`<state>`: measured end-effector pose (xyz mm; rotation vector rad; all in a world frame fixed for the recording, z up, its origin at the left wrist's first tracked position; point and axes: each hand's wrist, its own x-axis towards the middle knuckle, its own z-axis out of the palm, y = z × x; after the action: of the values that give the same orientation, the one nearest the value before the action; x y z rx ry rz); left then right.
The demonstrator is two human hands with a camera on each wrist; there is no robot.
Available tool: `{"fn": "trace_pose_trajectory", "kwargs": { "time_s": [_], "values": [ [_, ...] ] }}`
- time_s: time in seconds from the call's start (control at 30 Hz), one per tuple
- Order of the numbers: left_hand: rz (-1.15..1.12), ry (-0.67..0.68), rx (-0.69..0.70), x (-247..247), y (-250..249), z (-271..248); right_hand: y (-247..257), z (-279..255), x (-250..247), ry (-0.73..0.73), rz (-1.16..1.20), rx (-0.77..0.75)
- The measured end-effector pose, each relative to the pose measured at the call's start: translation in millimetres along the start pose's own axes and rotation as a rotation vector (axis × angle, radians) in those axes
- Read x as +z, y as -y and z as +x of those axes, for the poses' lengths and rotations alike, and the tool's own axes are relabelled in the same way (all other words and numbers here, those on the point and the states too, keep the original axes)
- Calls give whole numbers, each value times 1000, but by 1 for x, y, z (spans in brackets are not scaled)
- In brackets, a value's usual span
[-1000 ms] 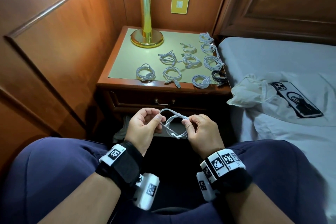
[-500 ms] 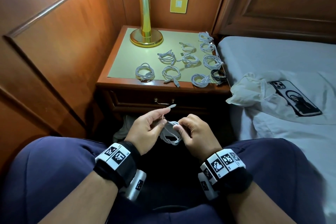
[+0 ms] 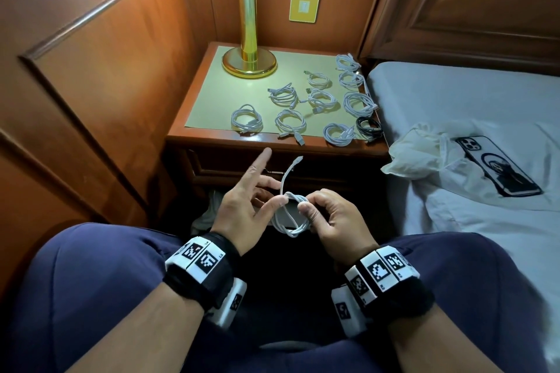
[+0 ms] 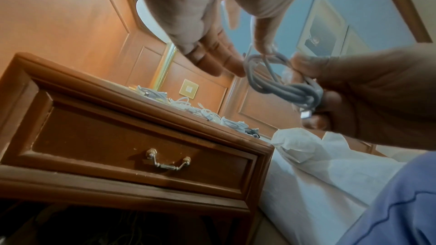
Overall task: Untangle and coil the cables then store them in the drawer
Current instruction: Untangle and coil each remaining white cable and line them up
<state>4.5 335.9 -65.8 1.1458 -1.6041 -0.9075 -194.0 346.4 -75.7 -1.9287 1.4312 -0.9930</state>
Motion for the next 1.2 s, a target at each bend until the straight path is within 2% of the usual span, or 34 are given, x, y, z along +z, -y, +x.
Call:
{"fn": "trace_pose_trajectory", "kwargs": {
  "time_s": [0.2,0.3,0.4,0.5,0.6,0.93,1.07,1.2],
  "values": [
    [136,-24,186,-2,4,4,-2,-2,-1,30,33,10],
    [212,69,220,-3,6,5,-1,-2,-1,-2,10,-25],
    [183,196,134,-3,6,3,-2,-2,-2,-43,-19,-37],
    [142,229,14,-3,6,4,-2,-2,-2,-69,-30,-45],
    [-118,264,-183,-2,1,5,0,-2,-1,-80,-17,-44],
    [-774,97,-536,14,2,2,1,3,7,-48,46,23],
    [-871,91,-600,13,-4,5,-2,5,10,-38,67,75],
    [-836,69,-604,14,-8,5,-3,5,10,-43,57,89]
  ]
}}
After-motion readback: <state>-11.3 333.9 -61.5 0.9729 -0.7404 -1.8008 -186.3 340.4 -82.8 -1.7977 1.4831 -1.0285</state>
